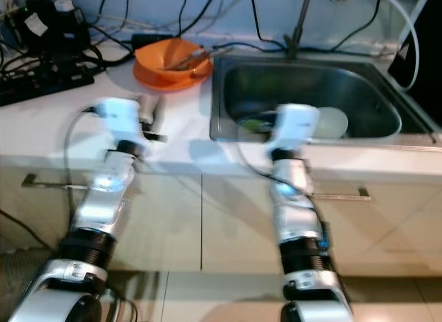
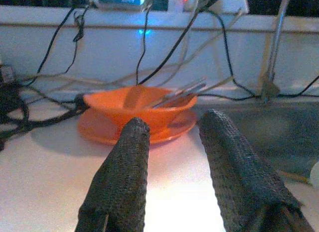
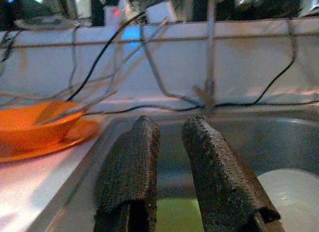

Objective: Kitchen organization

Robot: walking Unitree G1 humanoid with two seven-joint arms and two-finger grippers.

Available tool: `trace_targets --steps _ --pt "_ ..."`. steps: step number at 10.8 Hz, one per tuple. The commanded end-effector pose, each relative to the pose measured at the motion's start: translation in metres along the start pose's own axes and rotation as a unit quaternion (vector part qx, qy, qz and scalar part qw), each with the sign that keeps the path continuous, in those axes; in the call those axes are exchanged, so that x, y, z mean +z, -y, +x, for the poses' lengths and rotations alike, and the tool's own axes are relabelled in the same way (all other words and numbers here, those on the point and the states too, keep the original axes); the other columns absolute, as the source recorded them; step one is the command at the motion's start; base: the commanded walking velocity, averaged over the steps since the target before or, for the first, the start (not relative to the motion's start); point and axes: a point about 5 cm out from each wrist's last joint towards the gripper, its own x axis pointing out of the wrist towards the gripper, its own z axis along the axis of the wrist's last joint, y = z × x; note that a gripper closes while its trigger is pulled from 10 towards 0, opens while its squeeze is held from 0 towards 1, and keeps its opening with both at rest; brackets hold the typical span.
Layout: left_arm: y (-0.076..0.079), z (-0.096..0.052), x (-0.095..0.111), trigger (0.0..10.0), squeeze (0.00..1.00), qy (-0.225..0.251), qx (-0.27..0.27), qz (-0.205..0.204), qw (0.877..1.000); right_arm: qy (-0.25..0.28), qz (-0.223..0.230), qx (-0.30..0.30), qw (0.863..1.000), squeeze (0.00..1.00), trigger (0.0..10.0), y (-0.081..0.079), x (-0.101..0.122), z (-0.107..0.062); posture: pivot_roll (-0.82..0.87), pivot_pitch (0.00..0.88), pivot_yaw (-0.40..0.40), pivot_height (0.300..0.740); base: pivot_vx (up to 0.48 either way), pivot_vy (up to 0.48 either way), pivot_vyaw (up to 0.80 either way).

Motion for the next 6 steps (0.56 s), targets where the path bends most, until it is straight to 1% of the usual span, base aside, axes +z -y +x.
trace_targets --steps 1,6 --pt "-0.0100 0.0005 0.0026 10.0 0.00 0.002 0.013 0.007 1.000 0.006 0.009 0.014 1.000 0.00 10.0 -0.0102 0.0033 0.0020 0.02 0.014 -0.032 0.740 0.307 0.000 0.00" --pt "-0.0103 0.0013 0.0035 10.0 0.00 0.004 0.014 0.006 1.000 0.004 0.010 0.015 1.000 0.00 10.0 -0.0106 0.0027 0.0024 0.02 0.013 -0.032 0.740 0.310 0.000 0.00"
